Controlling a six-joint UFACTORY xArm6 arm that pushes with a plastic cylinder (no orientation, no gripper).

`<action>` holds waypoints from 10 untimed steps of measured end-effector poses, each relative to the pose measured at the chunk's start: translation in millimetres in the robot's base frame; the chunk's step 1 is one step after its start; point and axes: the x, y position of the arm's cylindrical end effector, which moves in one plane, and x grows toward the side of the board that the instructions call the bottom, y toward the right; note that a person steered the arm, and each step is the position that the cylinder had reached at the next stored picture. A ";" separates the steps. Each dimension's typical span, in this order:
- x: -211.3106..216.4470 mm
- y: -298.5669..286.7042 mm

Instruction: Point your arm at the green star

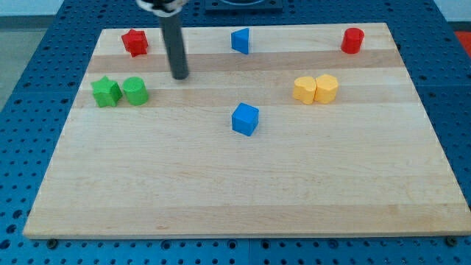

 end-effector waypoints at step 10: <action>45.3 -143.0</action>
